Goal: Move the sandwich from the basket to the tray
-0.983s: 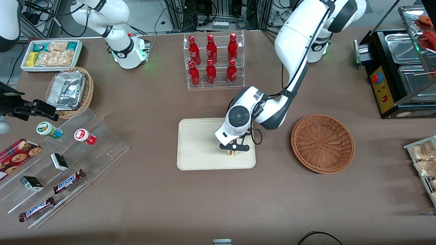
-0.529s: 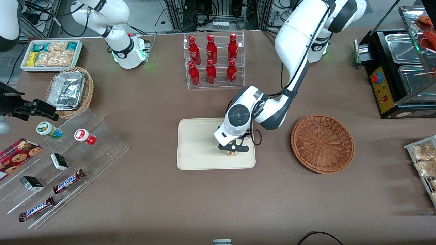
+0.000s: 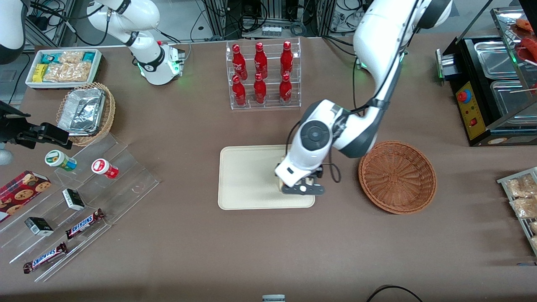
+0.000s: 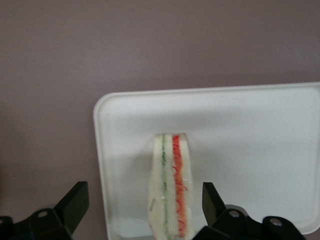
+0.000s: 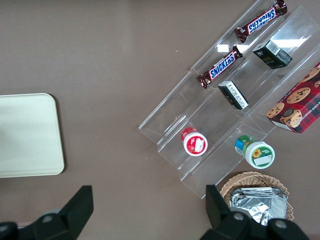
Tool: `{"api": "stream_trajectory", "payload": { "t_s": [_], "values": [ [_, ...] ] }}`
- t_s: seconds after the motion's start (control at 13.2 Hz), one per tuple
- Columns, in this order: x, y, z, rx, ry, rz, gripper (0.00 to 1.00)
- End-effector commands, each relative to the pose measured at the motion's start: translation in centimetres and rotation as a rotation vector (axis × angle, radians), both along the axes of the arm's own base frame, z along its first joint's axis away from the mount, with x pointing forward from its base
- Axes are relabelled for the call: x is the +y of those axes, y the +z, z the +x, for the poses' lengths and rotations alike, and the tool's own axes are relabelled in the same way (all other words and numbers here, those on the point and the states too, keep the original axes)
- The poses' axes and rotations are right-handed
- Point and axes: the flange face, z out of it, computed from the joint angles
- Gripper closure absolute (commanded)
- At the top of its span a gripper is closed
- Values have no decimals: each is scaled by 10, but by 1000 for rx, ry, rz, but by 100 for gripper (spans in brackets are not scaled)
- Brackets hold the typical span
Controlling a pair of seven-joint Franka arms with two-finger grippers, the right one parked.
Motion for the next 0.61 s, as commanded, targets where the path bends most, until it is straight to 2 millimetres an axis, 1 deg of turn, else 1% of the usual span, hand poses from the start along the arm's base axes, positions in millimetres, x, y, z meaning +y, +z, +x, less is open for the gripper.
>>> {"api": "stream_trajectory", "payload": {
  "t_s": [0.0, 0.15, 0.3, 0.38, 0.53],
  "values": [
    [41, 27, 17, 16, 38, 9, 0],
    [71, 41, 28, 26, 75, 15, 0],
    [111, 46, 42, 48, 114, 24, 0],
    [129, 52, 47, 56, 101, 25, 0],
    [173, 71, 56, 77, 83, 22, 0]
  ]
}}
